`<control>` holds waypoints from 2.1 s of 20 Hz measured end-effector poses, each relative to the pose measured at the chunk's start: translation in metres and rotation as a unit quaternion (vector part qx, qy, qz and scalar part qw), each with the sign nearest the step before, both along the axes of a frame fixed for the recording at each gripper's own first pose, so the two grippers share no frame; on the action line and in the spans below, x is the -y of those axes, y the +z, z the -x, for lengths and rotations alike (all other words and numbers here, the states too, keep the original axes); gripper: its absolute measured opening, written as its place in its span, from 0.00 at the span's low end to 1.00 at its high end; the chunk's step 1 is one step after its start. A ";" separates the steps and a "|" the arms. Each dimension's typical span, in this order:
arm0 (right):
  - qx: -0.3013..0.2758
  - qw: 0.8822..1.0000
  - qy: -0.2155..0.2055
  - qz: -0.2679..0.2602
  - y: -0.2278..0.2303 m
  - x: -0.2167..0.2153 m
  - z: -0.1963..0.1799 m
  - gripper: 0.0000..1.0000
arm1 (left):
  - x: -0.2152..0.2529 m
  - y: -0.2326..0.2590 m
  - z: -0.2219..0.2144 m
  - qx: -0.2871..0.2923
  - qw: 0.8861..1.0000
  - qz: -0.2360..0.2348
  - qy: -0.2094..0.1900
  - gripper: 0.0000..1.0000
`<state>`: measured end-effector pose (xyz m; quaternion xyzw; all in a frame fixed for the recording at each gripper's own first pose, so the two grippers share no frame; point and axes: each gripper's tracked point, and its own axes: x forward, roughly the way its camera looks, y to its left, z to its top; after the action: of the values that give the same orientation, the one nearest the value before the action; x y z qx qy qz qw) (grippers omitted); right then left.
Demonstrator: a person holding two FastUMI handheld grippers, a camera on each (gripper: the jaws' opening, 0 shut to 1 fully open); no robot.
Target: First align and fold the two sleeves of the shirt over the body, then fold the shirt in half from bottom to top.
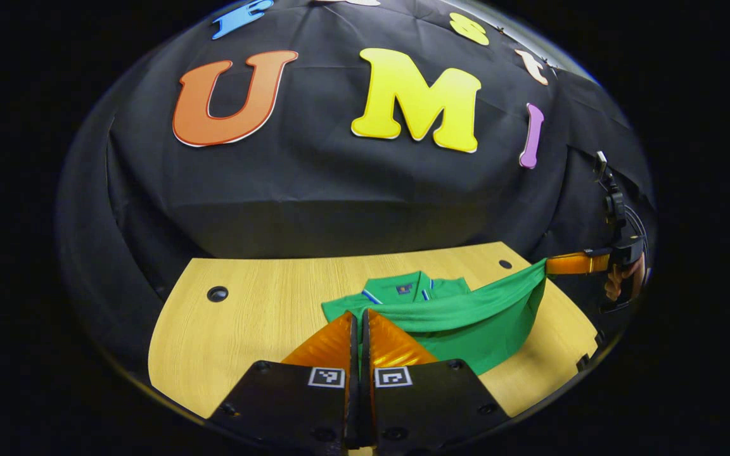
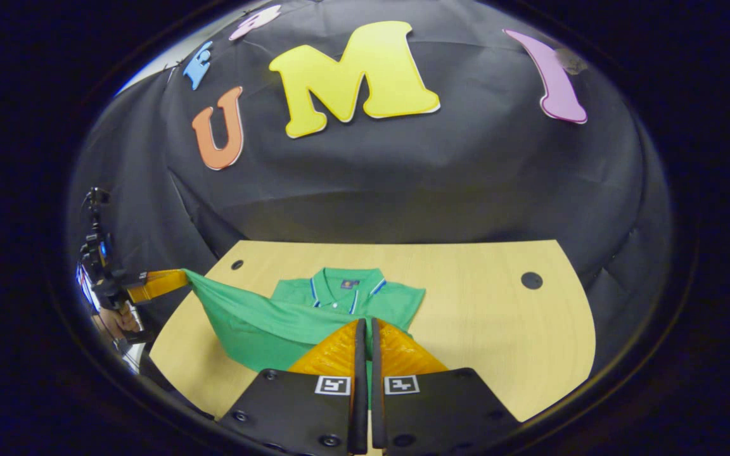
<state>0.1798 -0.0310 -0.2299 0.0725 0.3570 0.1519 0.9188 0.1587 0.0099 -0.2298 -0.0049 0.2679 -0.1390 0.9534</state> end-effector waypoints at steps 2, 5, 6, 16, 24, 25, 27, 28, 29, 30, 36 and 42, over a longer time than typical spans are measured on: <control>0.003 1.000 -0.006 -0.008 -0.005 -0.003 -0.023 0.05 | 0.000 -0.008 -0.021 -0.002 1.000 0.009 0.012 0.03; 0.014 1.000 -0.013 0.001 -0.023 -0.007 -0.059 0.07 | 0.001 -0.025 -0.056 0.001 1.000 0.005 0.019 0.03; 0.019 1.000 -0.014 0.006 -0.027 -0.007 -0.071 0.05 | 0.001 -0.033 -0.066 0.000 1.000 0.007 0.022 0.03; -0.018 0.998 -0.039 0.045 -0.120 -0.011 -0.129 0.05 | 0.000 -0.104 -0.128 0.003 0.998 -0.047 0.042 0.04; 0.021 0.993 -0.085 0.079 -0.108 0.003 -0.139 0.74 | 0.015 -0.115 -0.118 -0.020 0.994 -0.022 0.101 0.84; 0.036 0.992 -0.085 0.083 -0.095 0.004 -0.137 0.88 | 0.013 -0.103 -0.114 -0.012 0.994 -0.025 0.104 0.92; 0.064 0.990 -0.094 0.083 -0.069 0.005 -0.133 0.88 | 0.013 -0.074 -0.111 0.013 0.994 -0.031 0.103 1.00; 0.079 0.989 -0.098 0.080 -0.052 0.003 -0.129 0.89 | 0.014 -0.057 -0.108 0.028 0.994 -0.028 0.102 1.00; 0.096 0.987 -0.100 0.077 -0.034 0.001 -0.122 0.90 | 0.013 -0.041 -0.102 0.043 0.994 -0.025 0.102 1.00; 0.113 0.986 -0.097 0.079 -0.017 -0.003 -0.114 0.90 | 0.012 -0.023 -0.095 0.055 0.993 -0.024 0.106 1.00; 0.235 0.964 -0.072 0.101 0.100 -0.031 -0.029 0.92 | 0.020 0.091 -0.022 0.130 0.985 -0.008 0.112 0.98; 0.298 0.949 -0.067 0.079 0.179 -0.058 0.066 0.93 | 0.024 0.169 0.070 0.181 0.977 -0.006 0.115 0.98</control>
<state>0.1133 0.0271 -0.0511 -0.0257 0.0717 0.0759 0.9942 0.0885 -0.0145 -0.0607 -0.0048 0.0898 -0.0253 0.9956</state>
